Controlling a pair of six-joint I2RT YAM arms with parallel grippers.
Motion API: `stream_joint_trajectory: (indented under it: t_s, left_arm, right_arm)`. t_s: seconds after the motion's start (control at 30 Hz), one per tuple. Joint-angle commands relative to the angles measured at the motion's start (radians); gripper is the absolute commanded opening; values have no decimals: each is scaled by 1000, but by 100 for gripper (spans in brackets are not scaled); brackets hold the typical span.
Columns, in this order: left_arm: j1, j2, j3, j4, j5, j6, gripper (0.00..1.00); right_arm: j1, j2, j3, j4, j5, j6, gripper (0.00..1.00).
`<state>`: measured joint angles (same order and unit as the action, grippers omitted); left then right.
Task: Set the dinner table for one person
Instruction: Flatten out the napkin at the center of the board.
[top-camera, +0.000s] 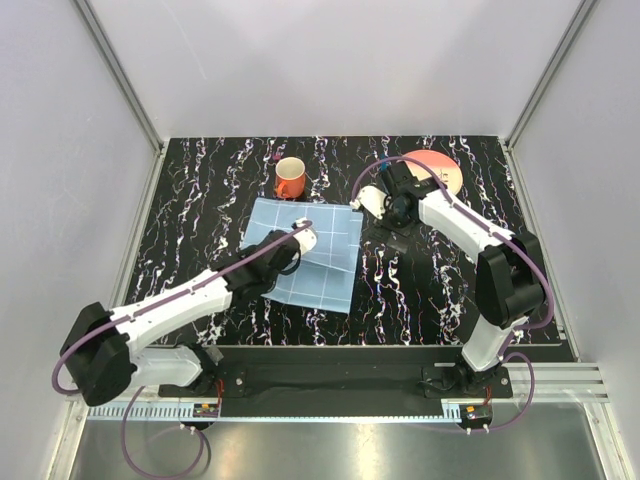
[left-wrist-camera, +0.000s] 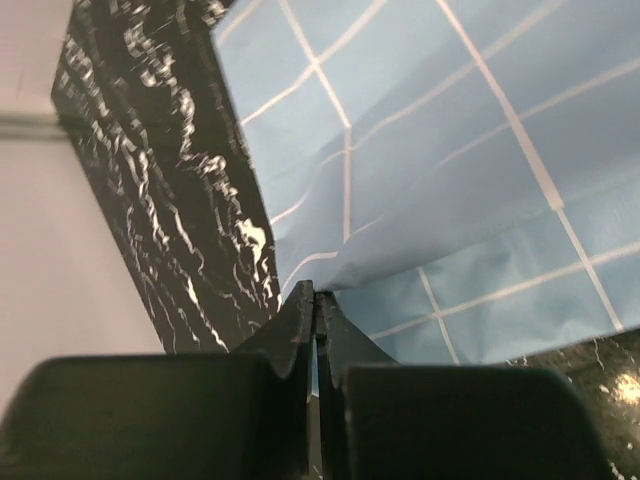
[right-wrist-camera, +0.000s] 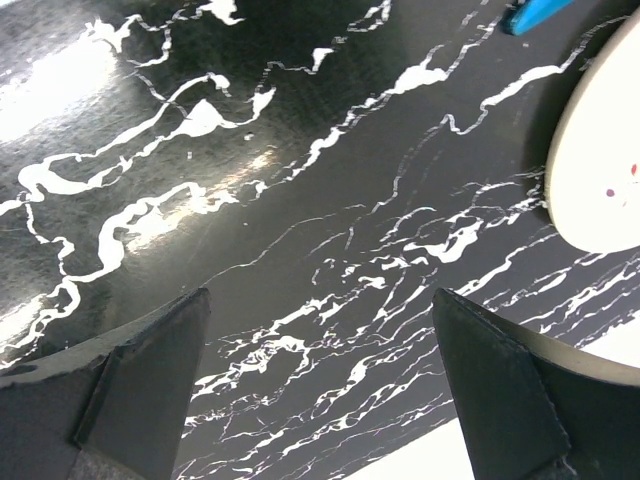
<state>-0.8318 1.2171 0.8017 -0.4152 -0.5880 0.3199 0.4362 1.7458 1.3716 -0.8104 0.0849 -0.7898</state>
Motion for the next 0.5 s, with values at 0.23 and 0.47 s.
stream_joint_trajectory:
  t_s: [0.23,0.47]
  left_arm:
    - [34,-82,-41,79,-325,-188,0]
    - [106,-108,-45,108,-317,-188,0]
  right_arm:
    - [58,14,-32,-1,-7,-45,100]
    - [82,55,-6,10,-1,-71,100]
